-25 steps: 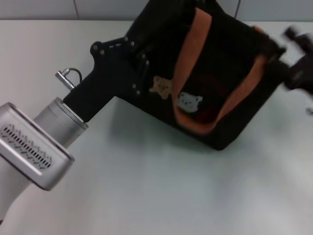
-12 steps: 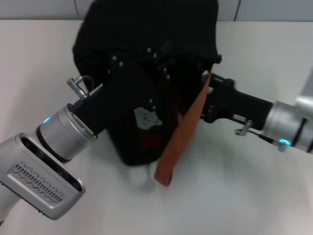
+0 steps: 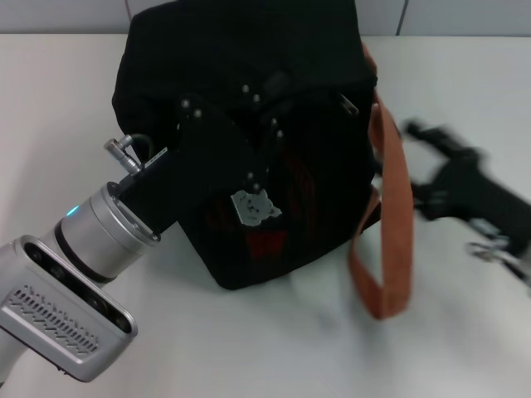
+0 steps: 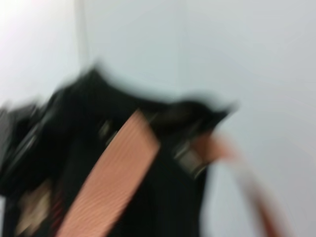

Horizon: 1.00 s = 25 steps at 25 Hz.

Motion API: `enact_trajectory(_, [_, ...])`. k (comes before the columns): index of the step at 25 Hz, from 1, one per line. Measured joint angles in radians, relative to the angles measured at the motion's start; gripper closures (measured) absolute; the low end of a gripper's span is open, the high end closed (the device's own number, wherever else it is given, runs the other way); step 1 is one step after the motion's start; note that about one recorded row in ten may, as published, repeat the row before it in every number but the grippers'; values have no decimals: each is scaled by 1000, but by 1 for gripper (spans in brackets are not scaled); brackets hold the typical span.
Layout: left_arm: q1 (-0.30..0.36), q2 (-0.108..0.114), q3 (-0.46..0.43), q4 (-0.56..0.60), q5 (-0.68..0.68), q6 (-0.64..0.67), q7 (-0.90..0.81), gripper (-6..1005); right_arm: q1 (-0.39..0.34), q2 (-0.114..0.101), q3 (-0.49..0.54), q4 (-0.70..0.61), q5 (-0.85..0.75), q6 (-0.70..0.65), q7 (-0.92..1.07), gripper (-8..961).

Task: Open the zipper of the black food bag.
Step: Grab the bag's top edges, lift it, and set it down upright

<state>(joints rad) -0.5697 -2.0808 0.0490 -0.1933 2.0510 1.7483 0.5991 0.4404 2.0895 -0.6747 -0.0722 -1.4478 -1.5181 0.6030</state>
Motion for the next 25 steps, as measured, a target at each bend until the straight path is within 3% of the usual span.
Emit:
enact_trajectory(4, [3, 0, -1, -1, -1, -9, 0, 914, -90, 3, 118, 35, 93, -186, -226, 116])
enact_trajectory(7, [3, 0, -1, -2, 0, -12, 1, 915, -88, 3, 165, 76, 102, -223, -321, 116])
enact_trajectory(9, [3, 1, -2, -2, 1, -14, 1, 915, -66, 3, 249, 148, 101, -236, -474, 116])
enact_trajectory(15, [5, 1, -1, -4, 2, -15, 1, 915, -5, 3, 243, 184, 72, -219, -549, 116])
enact_trajectory(25, [5, 1, -1, -11, 2, -14, 1, 913, 108, 3, 248, 249, 21, -64, -628, 115])
